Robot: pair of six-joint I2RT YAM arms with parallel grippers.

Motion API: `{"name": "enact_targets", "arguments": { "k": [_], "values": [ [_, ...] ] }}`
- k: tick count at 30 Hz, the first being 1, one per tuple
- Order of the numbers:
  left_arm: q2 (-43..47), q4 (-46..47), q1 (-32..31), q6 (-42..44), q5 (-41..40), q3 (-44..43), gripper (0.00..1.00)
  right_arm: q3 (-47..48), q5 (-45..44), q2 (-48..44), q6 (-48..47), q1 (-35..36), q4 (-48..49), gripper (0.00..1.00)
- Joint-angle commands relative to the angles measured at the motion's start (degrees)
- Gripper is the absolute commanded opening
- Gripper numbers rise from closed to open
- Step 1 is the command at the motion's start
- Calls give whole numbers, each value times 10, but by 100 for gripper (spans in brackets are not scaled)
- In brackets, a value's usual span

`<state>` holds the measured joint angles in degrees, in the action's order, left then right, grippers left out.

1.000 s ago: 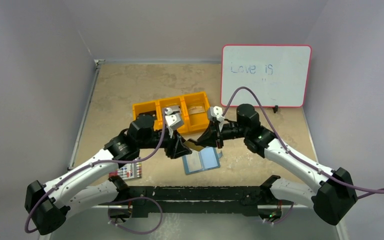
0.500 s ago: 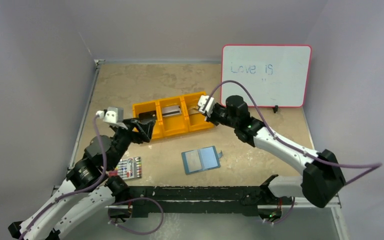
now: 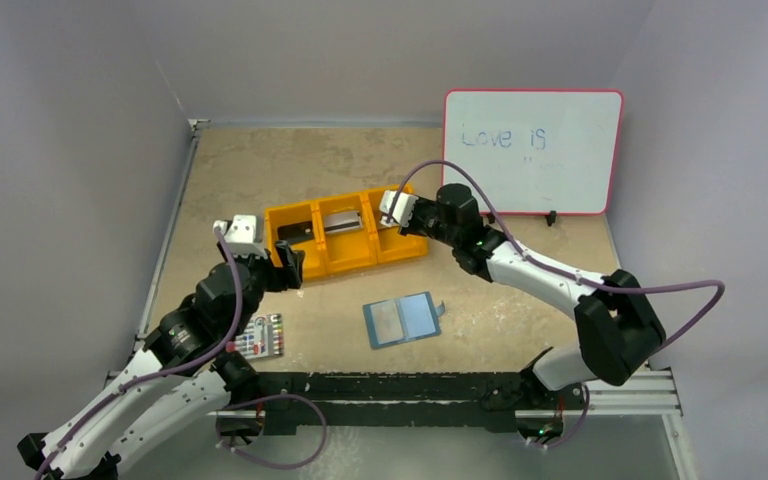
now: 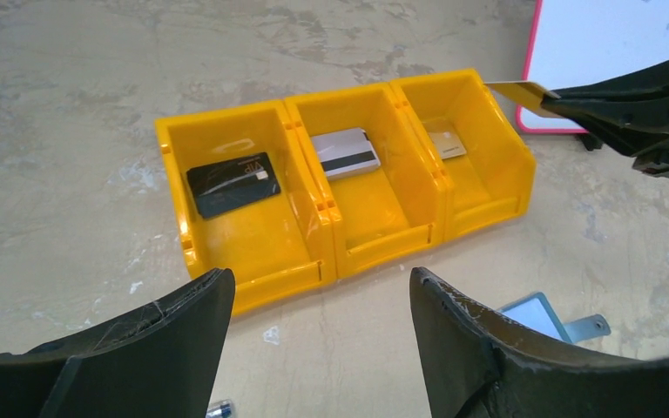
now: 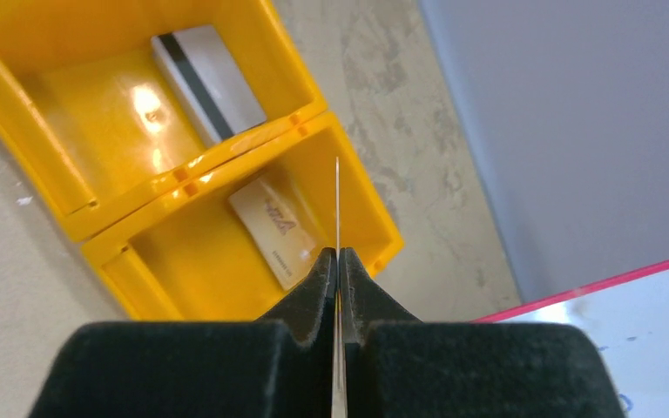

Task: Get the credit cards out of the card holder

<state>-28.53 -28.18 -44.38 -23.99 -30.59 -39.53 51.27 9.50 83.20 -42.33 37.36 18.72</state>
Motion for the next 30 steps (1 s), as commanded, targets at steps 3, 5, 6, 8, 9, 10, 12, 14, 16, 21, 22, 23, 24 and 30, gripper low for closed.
{"name": "enact_targets", "arguments": {
  "k": [3, 5, 6, 8, 9, 10, 12, 14, 16, 21, 22, 23, 24, 30],
  "values": [
    [-1, -14, 0, -9, -63, -19, 73, 18, -35, 14, -50, -2, 55, 0],
    [-2, -14, 0, -9, -64, -18, 73, 18, -36, 20, -65, -2, 56, 0],
    [-2, -14, 0, -9, -65, -18, 73, 16, -33, 20, -71, -2, 58, 0],
    [-7, -15, 1, -8, -68, -19, 73, 19, -28, 21, -78, -3, 59, 0],
    [-9, -15, 1, -9, -69, -20, 73, 22, -27, 24, -81, -3, 56, 0],
    [-13, -16, 1, -8, -69, -21, 73, 25, -27, 27, -83, -3, 52, 0],
    [-20, -18, 1, -11, -71, -23, 74, 29, -29, 35, -88, -4, 47, 0],
    [-27, -22, 1, -13, -72, -27, 76, 29, -24, 40, -94, -6, 45, 0],
    [-33, -28, 0, -15, -73, -32, 77, 29, -23, 46, -94, -8, 44, 0],
    [-36, -28, 1, -15, -75, -32, 78, 37, 6, 65, -129, -11, 8, 0],
    [-36, -26, 1, -14, -74, -31, 78, 37, 9, 69, -130, -12, 12, 0],
    [-36, -26, 1, -13, -73, -31, 78, 37, 11, 74, -133, -12, 14, 0],
    [-37, -25, 1, -13, -71, -30, 78, 37, 14, 79, -138, -12, 12, 0],
    [-41, -25, 1, -11, -70, -30, 79, 80, 28, 121, -158, -13, 7, 0]
  ]
}}
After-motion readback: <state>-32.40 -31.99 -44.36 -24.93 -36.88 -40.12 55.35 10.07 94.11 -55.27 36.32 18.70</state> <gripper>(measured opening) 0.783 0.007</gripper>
